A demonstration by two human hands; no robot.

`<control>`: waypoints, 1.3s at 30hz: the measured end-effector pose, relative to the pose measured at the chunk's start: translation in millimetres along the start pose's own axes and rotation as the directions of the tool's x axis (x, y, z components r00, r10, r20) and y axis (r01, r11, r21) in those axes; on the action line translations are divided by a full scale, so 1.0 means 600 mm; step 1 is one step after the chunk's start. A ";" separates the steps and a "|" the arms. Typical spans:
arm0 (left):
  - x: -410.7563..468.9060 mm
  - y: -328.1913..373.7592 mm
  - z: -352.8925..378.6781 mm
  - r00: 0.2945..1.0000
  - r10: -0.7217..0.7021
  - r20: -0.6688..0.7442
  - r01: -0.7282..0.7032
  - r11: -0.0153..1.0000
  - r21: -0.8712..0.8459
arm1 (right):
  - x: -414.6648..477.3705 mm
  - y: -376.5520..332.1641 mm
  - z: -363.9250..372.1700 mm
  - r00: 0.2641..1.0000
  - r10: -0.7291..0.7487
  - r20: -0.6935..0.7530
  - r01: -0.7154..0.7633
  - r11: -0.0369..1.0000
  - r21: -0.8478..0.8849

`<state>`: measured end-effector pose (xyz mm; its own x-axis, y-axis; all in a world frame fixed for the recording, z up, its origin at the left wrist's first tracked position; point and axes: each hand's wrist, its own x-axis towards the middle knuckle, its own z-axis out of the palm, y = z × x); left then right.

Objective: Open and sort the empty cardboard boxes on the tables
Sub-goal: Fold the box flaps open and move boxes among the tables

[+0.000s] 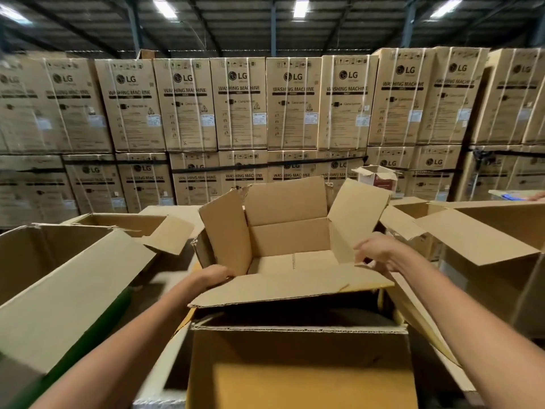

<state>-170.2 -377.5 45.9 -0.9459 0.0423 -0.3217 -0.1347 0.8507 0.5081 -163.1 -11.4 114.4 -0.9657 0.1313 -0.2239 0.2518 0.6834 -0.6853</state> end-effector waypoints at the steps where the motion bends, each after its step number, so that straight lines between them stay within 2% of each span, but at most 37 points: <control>1: 0.000 0.000 0.001 1.000 -0.004 -0.003 0.004 1.000 0.029 | -0.003 0.002 0.003 1.000 -0.001 0.025 0.004 0.996 -0.092; 3: -0.004 0.004 -0.001 1.000 -0.031 0.004 0.031 0.999 0.031 | -0.007 0.017 0.018 0.997 0.018 0.080 -0.003 0.982 -0.186; 5: -0.009 0.013 -0.004 0.997 -0.076 0.014 0.075 0.996 0.038 | -0.006 0.044 0.038 0.994 0.045 0.099 -0.024 0.979 -0.203; 7: -0.016 0.022 -0.004 0.993 -0.107 0.050 0.101 0.988 0.118 | -0.008 0.072 0.062 0.989 0.078 0.128 -0.047 0.972 -0.232; 9: -0.019 0.026 0.004 0.985 -0.141 0.099 0.121 0.975 0.189 | -0.008 0.091 0.083 0.987 0.056 0.152 -0.007 0.953 -0.304; 11: -0.014 0.030 0.011 0.987 -0.150 0.059 0.137 0.974 0.179 | 0.000 0.099 0.095 0.987 -0.003 0.161 0.070 0.909 -0.410; 14: -0.010 0.058 0.013 0.996 -0.093 0.000 0.091 0.974 0.208 | 0.010 0.080 0.096 0.981 -0.029 0.192 0.133 0.821 -0.555; 20: 0.061 0.104 -0.005 0.991 -0.008 0.133 -0.046 0.917 0.396 | 0.021 -0.007 0.082 0.971 -0.015 0.237 0.192 0.638 -0.746; 23: 0.122 0.120 -0.012 0.983 0.020 0.183 -0.101 0.890 0.445 | 0.054 -0.040 0.078 0.947 0.043 0.319 0.220 0.638 -0.738; 25: 0.167 0.141 -0.009 0.977 0.030 0.210 -0.128 0.875 0.468 | 0.096 -0.060 0.081 0.934 0.035 0.355 0.245 0.661 -0.710; 28: 0.245 0.163 0.010 0.966 0.063 0.253 -0.201 0.798 0.569 | 0.177 -0.088 0.105 0.923 0.005 0.385 0.296 0.629 -0.718; 31: 0.326 0.155 0.061 0.944 -0.010 0.330 -0.235 0.680 0.694 | 0.267 -0.095 0.160 0.907 -0.003 0.422 0.340 0.597 -0.726; 33: 0.365 0.145 0.094 0.927 -0.060 0.370 -0.249 0.641 0.726 | 0.320 -0.078 0.208 0.894 0.038 0.447 0.340 0.594 -0.729; 37: 0.424 0.099 0.176 0.901 -0.120 0.418 -0.191 0.753 0.629 | 0.392 -0.012 0.283 0.853 0.242 0.462 0.240 0.606 -0.759; 39: 0.446 0.059 0.236 0.917 -0.148 0.370 -0.139 0.751 0.645 | 0.410 0.031 0.321 0.819 0.330 0.468 0.189 0.616 -0.765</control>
<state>-386.6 -261.7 -135.4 -0.7385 0.1065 -0.6658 0.2205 0.9713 -0.0892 -383.9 -105.0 -86.9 -0.6785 -0.0030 -0.7346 -0.0751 0.9950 0.0653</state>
